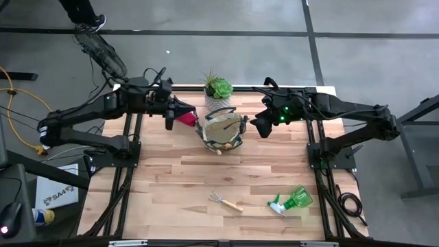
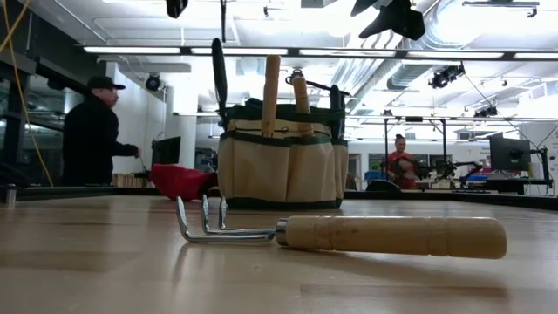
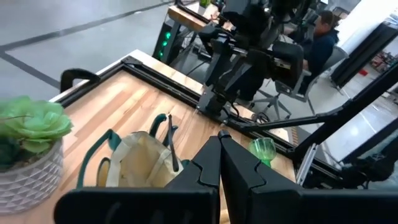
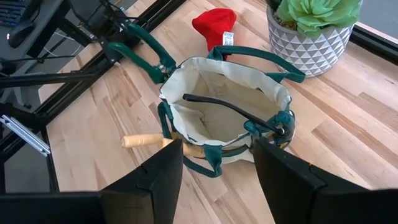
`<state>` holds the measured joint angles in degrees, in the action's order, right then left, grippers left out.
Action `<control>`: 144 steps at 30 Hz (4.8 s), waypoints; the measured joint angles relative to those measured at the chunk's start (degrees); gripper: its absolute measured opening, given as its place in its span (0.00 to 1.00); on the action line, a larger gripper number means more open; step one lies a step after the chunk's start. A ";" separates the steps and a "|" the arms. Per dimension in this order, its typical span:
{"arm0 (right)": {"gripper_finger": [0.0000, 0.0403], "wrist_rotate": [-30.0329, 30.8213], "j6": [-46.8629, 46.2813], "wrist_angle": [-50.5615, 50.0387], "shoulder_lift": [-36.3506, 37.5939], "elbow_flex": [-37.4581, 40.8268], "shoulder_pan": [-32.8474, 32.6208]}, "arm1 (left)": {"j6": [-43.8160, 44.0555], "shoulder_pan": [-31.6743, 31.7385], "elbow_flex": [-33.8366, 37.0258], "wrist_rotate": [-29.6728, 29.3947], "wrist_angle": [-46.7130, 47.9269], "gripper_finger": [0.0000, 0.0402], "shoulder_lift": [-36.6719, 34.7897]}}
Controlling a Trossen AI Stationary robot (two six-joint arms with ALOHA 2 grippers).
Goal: Pick & Place Garden tools in Gardening bag
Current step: Put the green shear scissor into the gardening bag
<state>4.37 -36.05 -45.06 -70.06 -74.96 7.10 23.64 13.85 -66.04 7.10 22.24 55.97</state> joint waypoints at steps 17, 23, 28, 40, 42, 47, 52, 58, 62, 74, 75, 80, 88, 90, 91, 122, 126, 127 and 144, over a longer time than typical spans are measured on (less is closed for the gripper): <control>0.47 0.20 -0.13 -0.11 0.00 0.00 0.00 | 0.15 -0.02 -0.02 -6.63 7.88 0.00 -0.64; 0.47 0.20 -0.13 -0.09 0.00 0.00 0.01 | 0.07 -0.02 -0.07 -7.59 3.56 0.00 0.66; 0.47 0.19 -0.14 -0.11 0.00 0.00 0.00 | 0.05 0.00 -0.04 -9.47 3.64 0.00 3.67; 0.47 0.05 0.12 -1.24 0.00 0.00 -0.01 | -1.15 -0.02 -0.04 -7.70 -3.69 0.00 6.25; 0.47 0.16 0.15 -1.24 0.00 0.00 -0.01 | -1.77 -0.02 -0.04 -7.70 -3.58 0.00 6.25; 0.47 0.18 0.26 -1.27 0.00 0.00 -0.01 | -2.42 -0.02 -0.02 -8.16 0.05 0.00 6.23; 0.47 0.20 0.28 -1.30 0.00 0.00 0.00 | -2.26 -0.02 -0.02 -11.61 3.79 0.00 6.23; 0.47 0.20 0.28 -1.32 0.00 0.00 0.00 | -2.27 0.00 0.00 -13.27 6.25 0.00 4.66; 0.47 0.20 0.28 -1.36 0.00 0.00 -0.01 | -2.21 -0.02 0.00 -14.25 8.19 0.00 3.45; 0.47 0.28 0.28 -1.37 0.00 0.00 0.01 | 0.64 0.00 0.00 -21.47 10.36 0.00 0.35; 0.47 0.51 0.28 -1.37 0.00 0.00 -0.01 | 0.64 0.00 0.00 -21.46 9.73 0.00 0.35; 0.47 1.08 0.28 -1.37 0.00 0.00 0.00 | 0.71 -0.01 0.00 -23.21 8.86 0.00 0.56; 0.47 1.08 0.28 -1.42 -0.01 0.00 0.00 | 2.62 0.00 0.00 -24.40 13.29 0.00 1.36; 0.47 1.10 0.28 -1.44 0.00 0.00 0.01 | 4.09 -0.01 0.00 -24.10 14.97 0.00 1.95; 0.47 1.18 0.28 -1.44 0.00 0.00 0.00 | 4.98 -0.02 0.00 -24.01 16.11 0.00 2.23; 0.47 1.51 0.28 -1.51 0.00 0.00 0.00 | 10.59 -0.01 0.02 -8.86 14.82 0.00 3.19; 0.47 1.49 0.28 -1.51 0.00 0.00 -0.01 | 9.37 -0.02 -0.02 -7.19 9.21 0.00 3.45; 0.47 1.49 0.28 -1.51 0.00 0.00 0.01 | 9.36 -0.02 -0.04 -7.15 9.09 0.00 3.77; 0.47 1.49 0.28 -1.48 0.00 0.00 -0.01 | 8.76 0.00 0.04 1.43 -2.85 0.00 14.31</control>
<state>5.87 -35.77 -46.54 -70.06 -74.96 7.09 32.39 13.85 -66.00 8.53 19.38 70.28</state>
